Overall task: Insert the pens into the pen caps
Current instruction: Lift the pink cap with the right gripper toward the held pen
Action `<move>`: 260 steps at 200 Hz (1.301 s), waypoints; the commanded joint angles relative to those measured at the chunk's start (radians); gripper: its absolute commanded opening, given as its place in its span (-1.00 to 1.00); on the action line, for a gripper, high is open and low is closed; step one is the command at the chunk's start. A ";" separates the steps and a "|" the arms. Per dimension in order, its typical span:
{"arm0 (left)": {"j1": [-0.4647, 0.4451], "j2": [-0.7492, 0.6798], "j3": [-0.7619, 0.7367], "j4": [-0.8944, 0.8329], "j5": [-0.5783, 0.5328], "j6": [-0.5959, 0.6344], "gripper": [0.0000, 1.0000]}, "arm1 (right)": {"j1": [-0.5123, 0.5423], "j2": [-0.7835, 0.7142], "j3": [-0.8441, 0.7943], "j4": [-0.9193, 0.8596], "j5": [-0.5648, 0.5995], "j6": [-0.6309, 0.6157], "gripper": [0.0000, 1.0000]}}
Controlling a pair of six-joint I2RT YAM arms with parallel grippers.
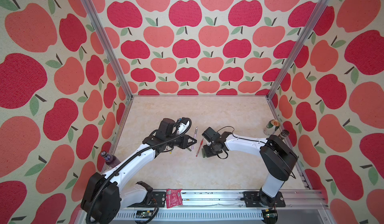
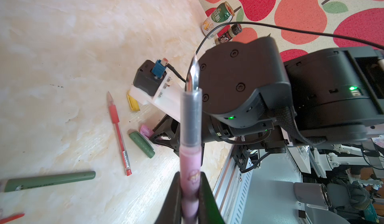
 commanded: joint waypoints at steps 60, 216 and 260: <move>-0.025 0.006 0.024 0.028 -0.019 -0.006 -0.93 | -0.011 -0.131 -0.046 0.004 0.034 0.010 -0.93; -0.172 0.147 0.004 0.291 -0.022 -0.126 -0.94 | -0.205 -0.590 -0.049 0.291 0.012 0.074 -1.00; -0.188 0.185 0.010 0.353 -0.015 -0.160 -0.94 | -0.215 -0.609 -0.046 0.306 -0.010 0.070 -1.00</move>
